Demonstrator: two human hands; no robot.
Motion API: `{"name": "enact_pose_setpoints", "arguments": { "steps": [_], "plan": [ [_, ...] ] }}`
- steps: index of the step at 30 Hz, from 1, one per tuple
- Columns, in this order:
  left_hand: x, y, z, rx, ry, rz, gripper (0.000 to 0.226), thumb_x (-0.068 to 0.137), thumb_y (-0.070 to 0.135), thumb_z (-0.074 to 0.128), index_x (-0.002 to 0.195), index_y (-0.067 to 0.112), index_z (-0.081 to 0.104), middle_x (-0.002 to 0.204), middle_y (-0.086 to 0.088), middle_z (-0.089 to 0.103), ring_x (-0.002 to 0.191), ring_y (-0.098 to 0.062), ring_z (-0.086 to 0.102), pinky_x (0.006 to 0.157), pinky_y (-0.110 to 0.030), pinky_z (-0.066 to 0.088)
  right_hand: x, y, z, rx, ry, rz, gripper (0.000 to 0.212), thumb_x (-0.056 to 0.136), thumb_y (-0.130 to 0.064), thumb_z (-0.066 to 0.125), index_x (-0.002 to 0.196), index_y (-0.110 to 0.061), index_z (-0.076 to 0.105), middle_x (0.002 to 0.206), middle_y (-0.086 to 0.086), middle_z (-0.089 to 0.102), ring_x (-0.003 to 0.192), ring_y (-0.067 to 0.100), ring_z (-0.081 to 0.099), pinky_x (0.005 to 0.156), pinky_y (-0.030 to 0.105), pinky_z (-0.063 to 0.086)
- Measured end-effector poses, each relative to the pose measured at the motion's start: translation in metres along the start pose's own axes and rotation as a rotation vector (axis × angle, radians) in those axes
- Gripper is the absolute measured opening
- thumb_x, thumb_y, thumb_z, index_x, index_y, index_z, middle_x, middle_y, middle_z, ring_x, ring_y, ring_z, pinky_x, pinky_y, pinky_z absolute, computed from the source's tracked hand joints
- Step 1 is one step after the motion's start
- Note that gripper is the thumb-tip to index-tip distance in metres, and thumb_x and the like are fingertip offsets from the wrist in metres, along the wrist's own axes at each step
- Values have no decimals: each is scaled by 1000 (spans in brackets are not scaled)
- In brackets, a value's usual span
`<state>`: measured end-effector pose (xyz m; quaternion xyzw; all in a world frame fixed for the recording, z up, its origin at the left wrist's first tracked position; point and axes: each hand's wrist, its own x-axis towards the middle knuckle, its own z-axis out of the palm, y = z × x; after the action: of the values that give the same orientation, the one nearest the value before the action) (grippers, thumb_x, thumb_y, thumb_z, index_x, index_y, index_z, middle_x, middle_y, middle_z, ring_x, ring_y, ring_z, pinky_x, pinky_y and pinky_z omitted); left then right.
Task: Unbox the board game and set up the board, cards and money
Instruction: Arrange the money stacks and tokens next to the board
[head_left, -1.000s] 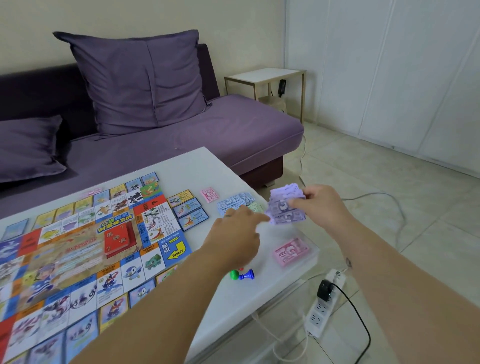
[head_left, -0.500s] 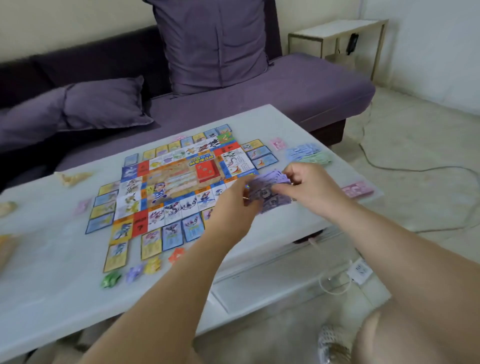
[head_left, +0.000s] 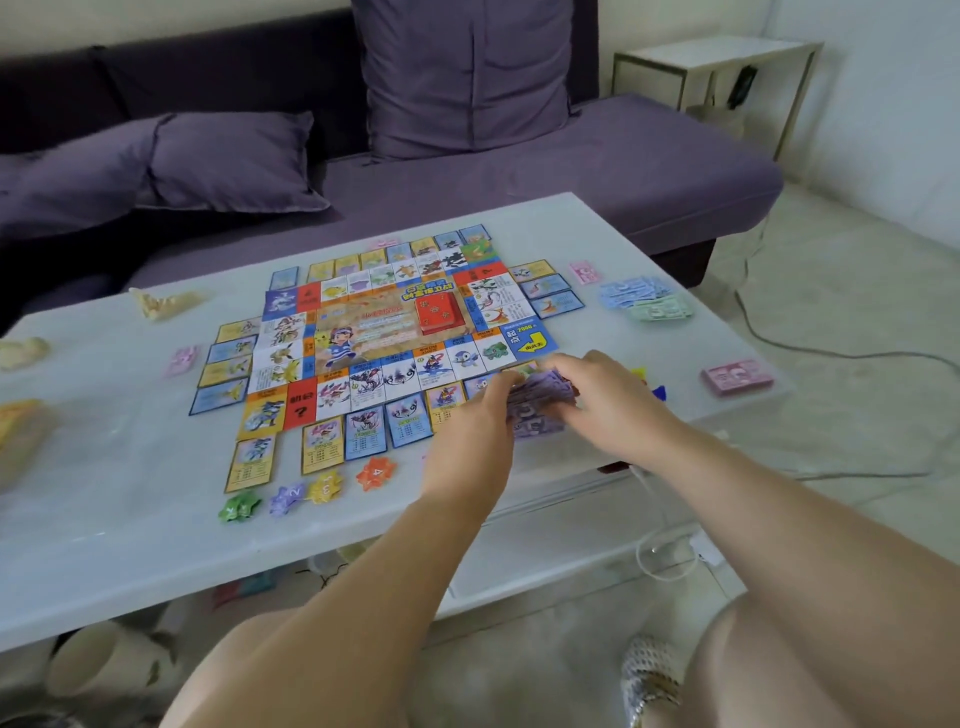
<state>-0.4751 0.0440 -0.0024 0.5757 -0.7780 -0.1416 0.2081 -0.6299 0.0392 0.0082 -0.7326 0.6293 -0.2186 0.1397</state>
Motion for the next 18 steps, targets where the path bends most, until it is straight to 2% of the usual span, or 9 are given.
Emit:
{"name": "enact_pose_setpoints", "arguments": {
  "steps": [3,6,11,13,16,18],
  "plan": [
    [1,4,4,5,-48,22,57,92,0,41,141,28,30,115,-12,59,94,-32,59,74,-42,49,-5,2,2,32,-18,7,45,88,-27,62,130,-30,45,101,3,50,98,25,56,79,35,46],
    [0,9,8,7,-77,39,60,90,-5,41,141,25,29,125,-10,52,96,-33,59,74,-43,49,-7,7,4,75,-28,-10,50,87,-24,63,131,-31,40,110,7,59,101,25,58,82,40,48],
    [2,8,18,-4,-71,25,63,88,-7,44,141,22,28,134,-7,45,104,-29,56,76,-37,47,-12,11,6,54,-39,-51,51,90,-17,59,137,-21,39,116,8,60,104,24,55,78,35,45],
    [3,9,21,-15,-78,18,63,90,-6,43,144,22,24,137,-7,43,110,-28,53,79,-33,44,-13,11,9,45,-50,-69,49,90,-12,56,137,-16,40,125,9,55,112,23,51,83,32,40],
    [2,13,26,-31,-113,15,73,90,-6,40,150,21,9,146,-10,34,128,-29,41,97,-37,42,-13,12,13,-1,-56,-53,47,92,-9,51,138,-11,39,132,10,49,120,24,43,91,30,35],
    [2,17,28,-37,-130,12,78,89,-9,38,151,20,0,150,-12,28,137,-29,30,107,-41,35,-14,13,15,-61,-61,-43,46,94,-11,49,138,-10,37,131,11,47,120,25,41,92,31,35]
  ]
}}
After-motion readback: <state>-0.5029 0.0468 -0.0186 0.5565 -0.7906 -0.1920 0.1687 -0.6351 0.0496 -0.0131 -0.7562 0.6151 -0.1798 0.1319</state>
